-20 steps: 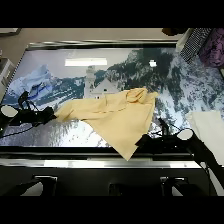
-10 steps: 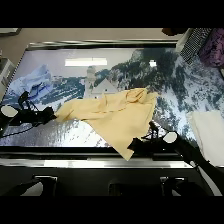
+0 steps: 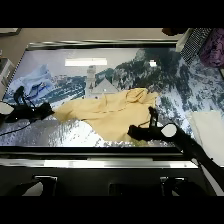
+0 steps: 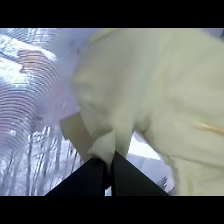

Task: Fold the clothes and pants, and hang the long-sleeved shirts on hangers.

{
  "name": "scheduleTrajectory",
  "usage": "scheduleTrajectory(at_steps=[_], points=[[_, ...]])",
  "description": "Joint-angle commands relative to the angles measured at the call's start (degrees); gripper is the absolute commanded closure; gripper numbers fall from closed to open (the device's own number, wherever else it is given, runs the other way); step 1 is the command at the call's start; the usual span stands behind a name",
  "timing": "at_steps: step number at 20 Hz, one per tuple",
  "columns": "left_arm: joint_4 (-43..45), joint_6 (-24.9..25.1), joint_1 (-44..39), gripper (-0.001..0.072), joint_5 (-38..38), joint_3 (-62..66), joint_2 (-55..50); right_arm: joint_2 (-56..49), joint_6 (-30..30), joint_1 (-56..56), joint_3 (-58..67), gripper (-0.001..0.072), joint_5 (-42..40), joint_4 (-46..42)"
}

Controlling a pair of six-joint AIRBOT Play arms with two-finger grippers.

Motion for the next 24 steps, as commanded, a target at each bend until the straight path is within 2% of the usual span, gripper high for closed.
scheduleTrajectory(at_steps=[1, 5, 10, 13, 15, 18, 21, 24], points=[[0.07, 0.07, -0.02, 0.0691, 0.15, 9.79, 3.26, 4.72, 5.29, 0.15, 15.08, 0.0684, 0.94, -15.02], [0.09, 0.02, 0.15, 0.0691, 0.07, 30.38, 8.66, 9.42, 9.4, 0.17, 38.29, 0.0684, 5.25, -32.41], [2.32, -0.5, 1.14, 0.0691, -0.55, 51.41, 17.14, 16.59, 9.33, 0.22, 57.27, 0.0684, 6.56, -37.33], [12.24, -7.5, 2.14, 0.0691, -0.52, 53.99, 23.47, 21.22, 11.1, 0.22, 60.35, 0.0684, 6.56, -38.84], [18.4, -9.81, 2.62, 0.0691, -1.07, 53.99, 26.45, 22.91, 14.03, 0.22, 60.35, 0.0684, 7.26, -40.35], [23.37, -9.51, 2.6, 0.0691, -4.04, 53.96, 26.36, 21.84, 19.52, 0.22, 60.35, 0.0684, 9.33, -44.24], [20.28, -4.55, 2.58, 0.0692, -9.2, 53.92, 20.55, 16.59, 23.45, 0.2, 60.35, 0.0686, 13.27, -46.42], [17.05, -0.28, 1.07, 0.0692, -11.74, 53.92, 9.51, 6.21, 26.75, 0.2, 60.17, 0.0684, 20.02, -46.51]])
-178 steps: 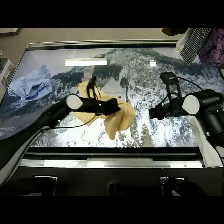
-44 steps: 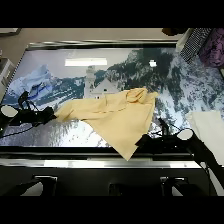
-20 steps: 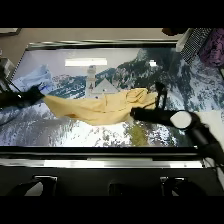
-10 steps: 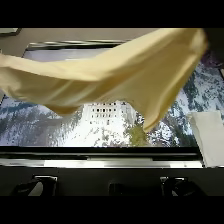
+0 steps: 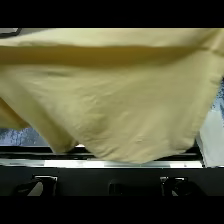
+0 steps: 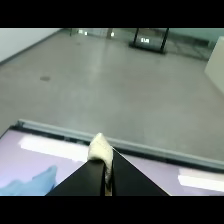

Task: Fold the clothes and pants, and hang the long-sleeved shirts on hangers.

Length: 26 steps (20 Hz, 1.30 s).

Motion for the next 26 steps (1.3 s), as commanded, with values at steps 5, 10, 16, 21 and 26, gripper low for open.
scheduleTrajectory(at_steps=[5, 10, 16, 21, 26], points=[[-1.7, 4.35, -8.04, 0.0692, 4.44, 0.2, -31.95, -28.13, 7.19, -0.04, 0.04, 0.0684, 0.15, -1.49], [-1.7, 4.13, -15.15, 0.0691, 22.84, 0.22, -51.84, -46.99, 17.49, -0.04, 0.04, 0.0683, -13.81, -3.1], [-1.77, -0.07, -19.74, 0.0691, 27.12, 0.24, -61.11, -57.94, 31.1, -0.04, 0.04, 0.0683, -24.11, -3.15], [-1.88, -2.71, -19.58, 0.0408, 19.96, 0.96, -60.28, -57.96, 31.56, -2.36, 0.17, 0.0546, -21.07, -1.31], [-1.95, 0.15, -11.5, 0.0156, 0.5, 1.77, -53.29, -48.76, 2.62, -15.06, 0.17, 0.0418, -9.18, 14.43]])
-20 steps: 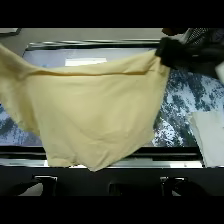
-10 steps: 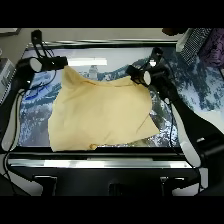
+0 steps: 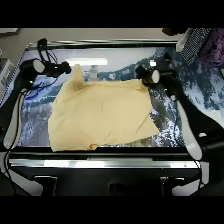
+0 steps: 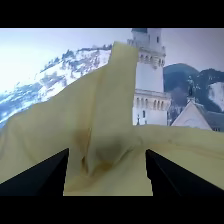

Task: Fold the clothes and pants, and hang the long-sleeved shirts on hangers.

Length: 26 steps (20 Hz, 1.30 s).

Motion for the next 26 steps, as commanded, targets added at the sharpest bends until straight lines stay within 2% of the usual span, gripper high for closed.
scheduleTrajectory(at_steps=[1, 3, 5, 7, 8, 9, 10, 14, 18, 23, 26], points=[[-0.24, 3.96, 5.64, 0.0156, -15.8, 0.28, 4.44, 6.86, -27.82, -10.27, 0.0, 0.0418, 11.17, 14.47], [-4.0, 5.97, 9.35, 0.0161, -22.84, -0.24, 6.73, 10.38, -40.04, -17.79, -0.02, 0.0418, 21.29, 20.06], [-7.78, 7.98, 11.93, 0.0178, -26.03, -2.62, 10.21, 11.89, -48.68, -24.65, -0.07, 0.0409, 31.67, 23.37], [-7.74, 8.2, 13.03, 0.0178, -28.24, -6.88, 14.25, 11.96, -53.42, -29.88, -1.05, 0.026, 40.06, 24.87], [-7.37, 8.26, 13.33, 0.0178, -28.0, -10.19, 16.83, 12.0, -56.41, -31.82, -2.62, 0.0234, 43.74, 25.83], [-7.19, 8.31, 13.68, 0.0178, -27.8, -14.05, 19.56, 12.46, -57.29, -34.36, -5.84, 0.0237, 44.44, 29.53], [-7.06, 8.52, 13.99, 0.0178, -27.56, -17.86, 22.23, 12.98, -59.45, -36.2, -9.66, 0.0236, 44.46, 32.33], [-5.01, 10.14, 15.06, 0.0177, -25.46, -30.45, 31.67, 14.01, -64.0, -38.56, -27.02, 0.0236, 42.1, 34.1], [-2.67, 10.16, 15.06, 0.0176, -25.51, -32.04, 33.44, 13.99, -70.95, -35.65, -39.39, 0.0236, 35.89, 35.1], [-2.73, 10.14, 15.06, 0.0177, -25.33, -32.06, 33.33, 13.88, -73.07, -33.46, -44.85, 0.0236, 28.87, 34.18], [-2.73, 5.05, 15.17, 0.0171, -25.46, -32.11, 33.33, 13.88, -73.61, -33.44, -45.24, 0.0236, 28.55, 34.21]])
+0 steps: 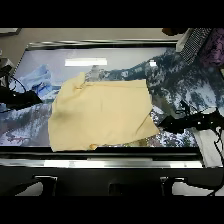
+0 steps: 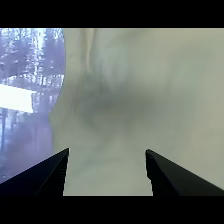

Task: Fold the clothes and pants, and hang the long-sleeved shirts on hangers.

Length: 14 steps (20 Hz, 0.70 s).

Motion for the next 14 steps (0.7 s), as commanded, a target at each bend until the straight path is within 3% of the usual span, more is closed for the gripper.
scheduleTrajectory(at_steps=[1, 7, 8, 10, 11, 12, 14], points=[[0.2, -5.01, 0.13, 0.0164, 0.76, -0.22, 0.17, -0.07, -1.4, 0.31, -1.97, 0.0233, -2.08, 0.04], [-0.22, -6.1, 1.4, 0.0164, 1.38, -0.22, 0.24, -2.03, -2.32, 6.6, -5.25, 0.0235, -2.49, 1.51], [-0.48, -6.43, 2.45, 0.0164, 0.44, -0.24, 0.31, -2.1, -2.27, 8.17, -5.33, 0.0262, -3.15, 1.05], [-0.48, -6.34, 5.64, 0.0165, -0.9, -1.88, 1.38, -2.05, -2.03, 9.05, -5.33, 0.0601, -4.28, 1.07], [-0.5, -5.77, 7.67, 0.0165, -1.11, -3.87, 2.51, -2.03, -2.03, 8.87, -5.31, 0.0683, -4.39, 1.25], [-0.79, -4.09, 10.03, 0.0165, -0.66, -7.17, 4.33, -1.92, -2.08, 8.87, -5.31, 0.0683, -4.09, 1.01], [-4.57, 4.46, 14.82, 0.0168, 1.68, -16.92, 8.79, -1.25, -2.05, 8.87, -5.33, 0.0683, -3.5, 1.16]])
